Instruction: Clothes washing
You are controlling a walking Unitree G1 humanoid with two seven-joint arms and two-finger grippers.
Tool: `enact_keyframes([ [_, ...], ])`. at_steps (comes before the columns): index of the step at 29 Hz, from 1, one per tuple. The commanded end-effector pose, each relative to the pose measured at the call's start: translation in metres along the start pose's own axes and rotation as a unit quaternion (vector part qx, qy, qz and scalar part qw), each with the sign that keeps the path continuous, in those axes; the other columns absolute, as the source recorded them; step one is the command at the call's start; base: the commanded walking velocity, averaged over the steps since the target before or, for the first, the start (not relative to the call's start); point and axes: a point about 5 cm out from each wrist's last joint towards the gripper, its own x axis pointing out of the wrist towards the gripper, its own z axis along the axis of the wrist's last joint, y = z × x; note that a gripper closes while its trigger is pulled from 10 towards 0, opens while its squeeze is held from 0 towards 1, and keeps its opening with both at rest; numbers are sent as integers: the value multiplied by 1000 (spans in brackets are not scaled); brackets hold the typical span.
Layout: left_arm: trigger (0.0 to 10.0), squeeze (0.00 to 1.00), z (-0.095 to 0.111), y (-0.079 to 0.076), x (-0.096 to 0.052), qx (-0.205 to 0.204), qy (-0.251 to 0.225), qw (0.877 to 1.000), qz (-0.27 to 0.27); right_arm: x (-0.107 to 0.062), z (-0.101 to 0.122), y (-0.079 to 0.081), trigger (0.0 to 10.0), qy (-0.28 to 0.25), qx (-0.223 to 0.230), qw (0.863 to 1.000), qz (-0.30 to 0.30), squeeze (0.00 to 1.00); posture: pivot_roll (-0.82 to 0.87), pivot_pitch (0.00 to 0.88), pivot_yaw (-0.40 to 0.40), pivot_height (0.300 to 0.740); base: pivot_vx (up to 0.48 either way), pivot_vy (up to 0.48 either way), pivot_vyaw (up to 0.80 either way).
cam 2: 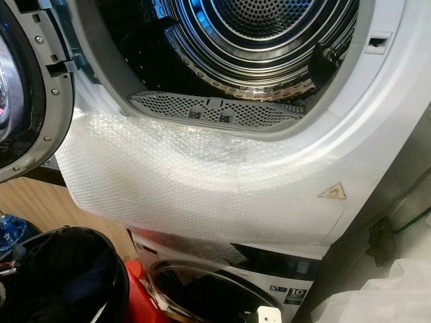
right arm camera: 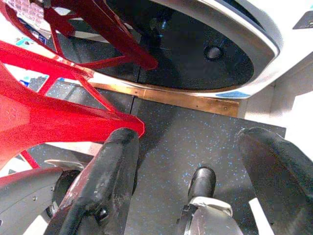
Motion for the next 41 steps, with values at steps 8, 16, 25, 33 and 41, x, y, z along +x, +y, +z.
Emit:
enact_keyframes([
  [8,10000,0,2,0,3,24,-3,1000,13,0,1,3,10000,2,1,1000,4,0,211,0,65,740,0,0,0],
  [16,10000,0,-5,-1,6,62,15,998,0,0,0,2,10000,2,2,1000,3,0,206,0,63,740,0,0,0],
  [25,10000,0,-11,-10,8,80,30,996,-36,0,0,0,10000,2,2,1000,0,0,204,0,62,740,0,0,0],
  [33,10000,0,-18,-24,8,71,52,991,-98,0,0,0,10000,1,-3,1000,1,0,201,0,62,740,0,0,0],
  [41,0,0,-16,-24,9,73,45,992,-97,0,0,0,10000,1,-2,1000,1,0,199,0,63,740,0,0,0],
])
